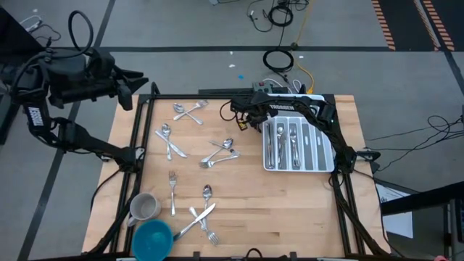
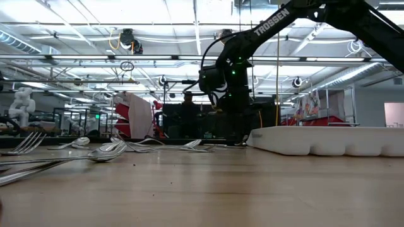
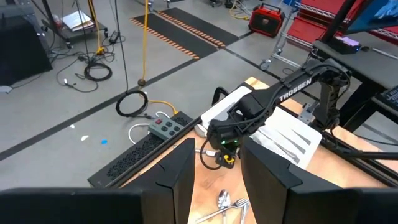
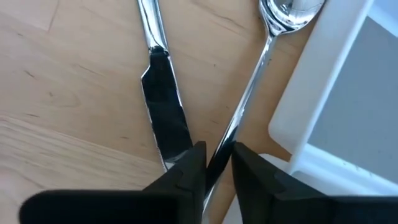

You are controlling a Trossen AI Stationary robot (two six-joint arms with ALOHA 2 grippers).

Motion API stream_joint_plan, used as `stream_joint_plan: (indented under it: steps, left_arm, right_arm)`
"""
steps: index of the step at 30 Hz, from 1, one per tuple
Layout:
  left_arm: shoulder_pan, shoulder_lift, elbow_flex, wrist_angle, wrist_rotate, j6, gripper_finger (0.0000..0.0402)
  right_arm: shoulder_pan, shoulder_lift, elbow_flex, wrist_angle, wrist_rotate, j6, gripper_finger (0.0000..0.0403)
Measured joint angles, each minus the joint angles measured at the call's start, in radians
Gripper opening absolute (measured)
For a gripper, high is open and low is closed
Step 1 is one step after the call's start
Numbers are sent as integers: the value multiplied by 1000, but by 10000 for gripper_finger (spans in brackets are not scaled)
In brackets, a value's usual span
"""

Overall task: Sort silverware
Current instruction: Put the spoon into the silverware tray

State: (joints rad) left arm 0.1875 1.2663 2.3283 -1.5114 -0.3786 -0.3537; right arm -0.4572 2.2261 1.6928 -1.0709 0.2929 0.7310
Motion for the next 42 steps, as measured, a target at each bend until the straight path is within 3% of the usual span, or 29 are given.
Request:
stream_joint_plan:
  steps: [5, 22, 24, 27, 30, 36, 42]
  left_arm:
    - [0, -1, 0, -1, 1, 4, 132]
    - [0, -1, 0, 1, 3, 22, 132]
    - [0, -1, 0, 1, 3, 22, 132]
    - [0, -1, 0, 2, 3, 22, 132]
    - [0, -1, 0, 6, 4, 23, 132]
    - [0, -1, 0, 12, 3, 27, 132]
    - [0, -1, 0, 6, 2, 35, 132]
  right_arm:
    - [-1, 1, 0, -14, -17, 3, 12]
    - [109, -9, -5, -40, -40, 78, 0]
    - [130, -22, -12, -80, -197, 103, 2]
    - [192, -32, -12, -83, -291, 128, 3]
    - [212, -48, -9, -77, -215, 158, 3]
    - [214, -56, -9, -71, -178, 161, 2]
    - [223, -96, -7, 10, -173, 23, 1]
